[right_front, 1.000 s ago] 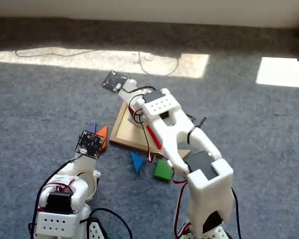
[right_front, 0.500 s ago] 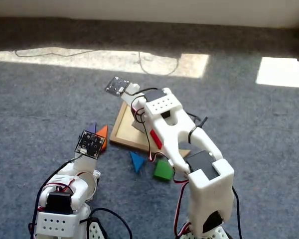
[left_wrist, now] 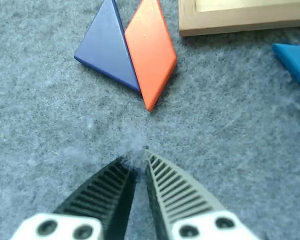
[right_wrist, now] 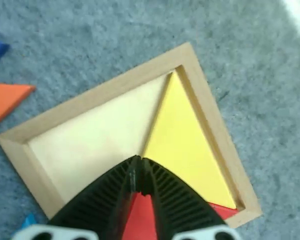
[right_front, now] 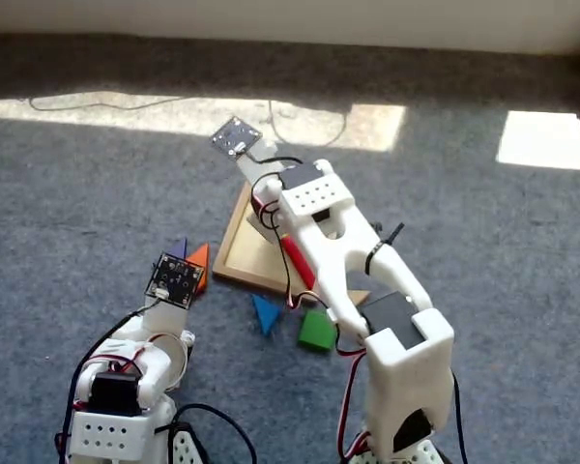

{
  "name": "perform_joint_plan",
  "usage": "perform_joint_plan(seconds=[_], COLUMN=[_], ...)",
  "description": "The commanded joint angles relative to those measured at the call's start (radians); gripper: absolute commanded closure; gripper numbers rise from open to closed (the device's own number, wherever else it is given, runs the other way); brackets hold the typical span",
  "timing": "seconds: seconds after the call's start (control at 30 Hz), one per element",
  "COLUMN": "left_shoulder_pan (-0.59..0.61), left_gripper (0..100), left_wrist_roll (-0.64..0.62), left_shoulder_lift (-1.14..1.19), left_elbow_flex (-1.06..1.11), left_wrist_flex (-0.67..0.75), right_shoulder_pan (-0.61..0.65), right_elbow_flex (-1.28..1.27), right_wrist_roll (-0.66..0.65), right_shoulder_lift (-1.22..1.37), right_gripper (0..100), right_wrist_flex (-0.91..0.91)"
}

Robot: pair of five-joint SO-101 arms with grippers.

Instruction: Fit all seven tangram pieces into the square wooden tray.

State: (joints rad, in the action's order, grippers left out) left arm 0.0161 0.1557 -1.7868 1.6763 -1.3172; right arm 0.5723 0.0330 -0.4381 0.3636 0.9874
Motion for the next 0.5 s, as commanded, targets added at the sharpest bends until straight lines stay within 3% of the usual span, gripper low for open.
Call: perform_joint_plan(seconds=[0.0,0.47], left_shoulder_pan=[0.012,0.012], left_gripper=[99,99], left_wrist_roll=[-0.008,-0.008], left_shoulder_lift=[-0.033,-0.033], left_elbow_flex=[0.021,0.021], left_wrist_flex=[-0.002,-0.002], right_shoulder_pan=[-0.033,-0.087], right_elbow_flex=[0.053,-0.054], right_wrist_roll=[0.011,0.009], right_shoulder_lift=[-0.015,-0.013], right_gripper=[99.2,99.2], right_wrist_flex=[-0.033,-0.051])
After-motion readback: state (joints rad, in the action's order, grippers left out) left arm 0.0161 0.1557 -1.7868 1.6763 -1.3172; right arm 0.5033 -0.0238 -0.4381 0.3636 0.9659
